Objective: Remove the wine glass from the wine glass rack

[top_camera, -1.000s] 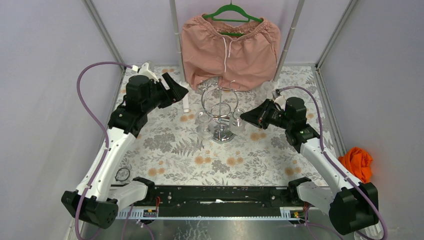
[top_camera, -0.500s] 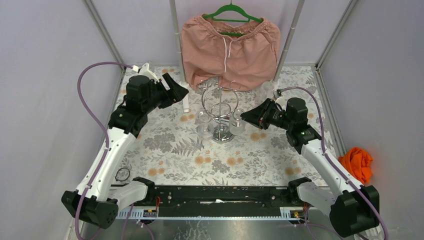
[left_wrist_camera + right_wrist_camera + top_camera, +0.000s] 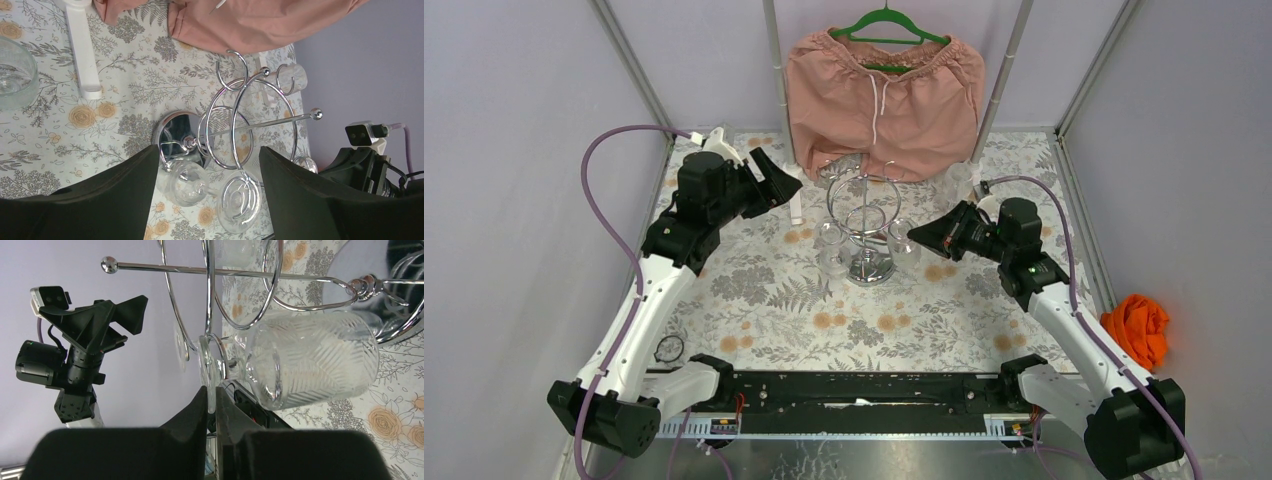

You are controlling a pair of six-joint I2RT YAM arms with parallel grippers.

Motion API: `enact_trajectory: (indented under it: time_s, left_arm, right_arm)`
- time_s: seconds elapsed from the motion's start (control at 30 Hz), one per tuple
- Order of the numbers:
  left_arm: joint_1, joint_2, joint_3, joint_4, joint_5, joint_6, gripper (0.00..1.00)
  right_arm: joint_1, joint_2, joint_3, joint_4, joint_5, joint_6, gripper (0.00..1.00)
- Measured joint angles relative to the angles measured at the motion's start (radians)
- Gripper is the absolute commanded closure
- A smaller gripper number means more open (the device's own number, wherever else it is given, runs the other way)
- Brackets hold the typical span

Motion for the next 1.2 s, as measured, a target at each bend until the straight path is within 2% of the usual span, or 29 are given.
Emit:
enact_trajectory:
  time_s: [0.17, 0.77, 1.2]
  left_arm:
    - [0.000, 0.000, 0.000, 0.001, 0.000, 0.000, 0.19]
    - [0.000, -0.006, -0.005, 0.002, 0.000, 0.000, 0.19]
    - [0.000, -0.006, -0.008, 0.002, 0.001, 0.000, 0.19]
  right_arm:
    - [0.000, -0.002, -0.005, 0.006, 0.005, 0.006, 1.00]
    - [0.000, -0.087, -0.081, 0.067, 0.042, 0.138, 1.00]
    - [0.000, -0.122, -0.081, 0.057, 0.043, 0.153, 1.00]
